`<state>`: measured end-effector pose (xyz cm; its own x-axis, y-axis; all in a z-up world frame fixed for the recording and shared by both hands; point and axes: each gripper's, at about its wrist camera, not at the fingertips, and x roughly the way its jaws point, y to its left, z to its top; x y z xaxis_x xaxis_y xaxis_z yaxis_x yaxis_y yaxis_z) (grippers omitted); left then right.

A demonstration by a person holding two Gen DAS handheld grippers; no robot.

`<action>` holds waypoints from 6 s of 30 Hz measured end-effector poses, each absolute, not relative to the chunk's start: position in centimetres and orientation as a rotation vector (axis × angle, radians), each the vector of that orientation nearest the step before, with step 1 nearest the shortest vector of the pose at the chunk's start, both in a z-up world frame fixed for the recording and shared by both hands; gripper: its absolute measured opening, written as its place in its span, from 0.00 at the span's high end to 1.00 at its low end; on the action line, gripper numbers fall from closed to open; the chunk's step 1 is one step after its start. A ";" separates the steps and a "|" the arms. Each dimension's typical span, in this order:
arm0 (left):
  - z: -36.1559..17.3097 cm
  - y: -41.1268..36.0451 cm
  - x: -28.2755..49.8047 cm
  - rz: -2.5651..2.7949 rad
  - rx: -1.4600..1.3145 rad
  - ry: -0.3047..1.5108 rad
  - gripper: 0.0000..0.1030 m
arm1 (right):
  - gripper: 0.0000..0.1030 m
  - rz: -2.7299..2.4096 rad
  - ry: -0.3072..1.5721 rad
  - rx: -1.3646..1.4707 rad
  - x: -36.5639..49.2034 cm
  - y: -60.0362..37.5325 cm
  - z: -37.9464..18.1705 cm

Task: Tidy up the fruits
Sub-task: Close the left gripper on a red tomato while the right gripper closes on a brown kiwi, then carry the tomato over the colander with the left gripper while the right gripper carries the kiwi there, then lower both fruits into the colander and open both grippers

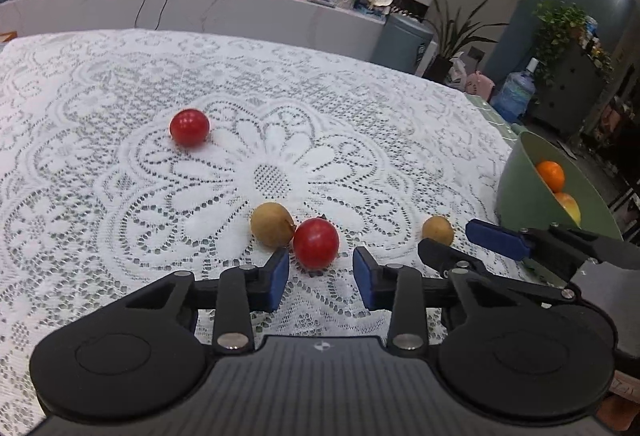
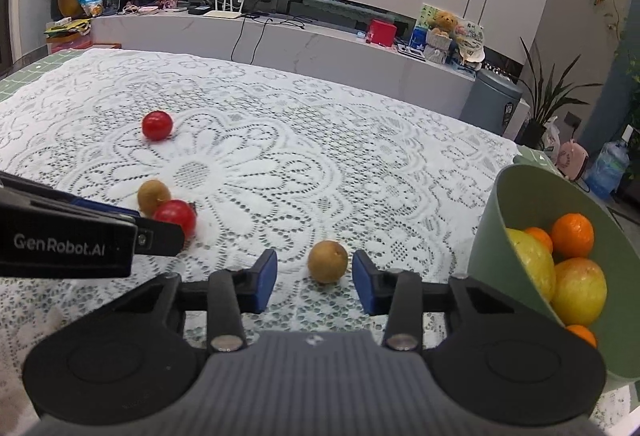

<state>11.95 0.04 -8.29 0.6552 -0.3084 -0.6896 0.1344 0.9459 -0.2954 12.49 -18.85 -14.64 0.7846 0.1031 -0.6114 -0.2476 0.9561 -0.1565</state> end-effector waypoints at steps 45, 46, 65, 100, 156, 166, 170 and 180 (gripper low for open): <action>-5.1 -1.0 9.4 -0.233 -0.184 0.818 0.71 | 0.80 0.279 0.646 -0.251 7.5 -19.2 -13.6; -4.9 -1.0 9.3 -0.234 -0.182 0.813 0.71 | 0.80 0.279 0.643 -0.251 7.2 -19.2 -13.4; -1.0 -4.6 6.5 -0.310 -0.116 0.732 0.71 | 0.80 0.259 0.550 -0.192 3.1 -22.8 -9.4; 2.2 -11.9 9.8 -0.487 -0.082 0.683 0.71 | 0.79 0.194 0.597 -0.024 3.4 -32.4 -7.5; 1.8 -17.4 12.1 -0.617 -0.036 0.792 0.71 | 0.79 0.209 0.707 -0.138 9.2 -37.7 -3.8; 0.0 -20.5 14.6 -0.669 -0.041 0.890 0.71 | 0.79 0.207 0.815 -0.145 11.7 -39.9 -5.3; -0.8 -21.2 15.3 -0.669 -0.025 0.924 0.71 | 0.79 0.203 0.858 -0.161 12.5 -40.2 -6.3; -2.4 -22.5 16.0 -0.679 0.043 0.987 0.71 | 0.79 0.211 0.942 -0.188 14.0 -40.4 -8.2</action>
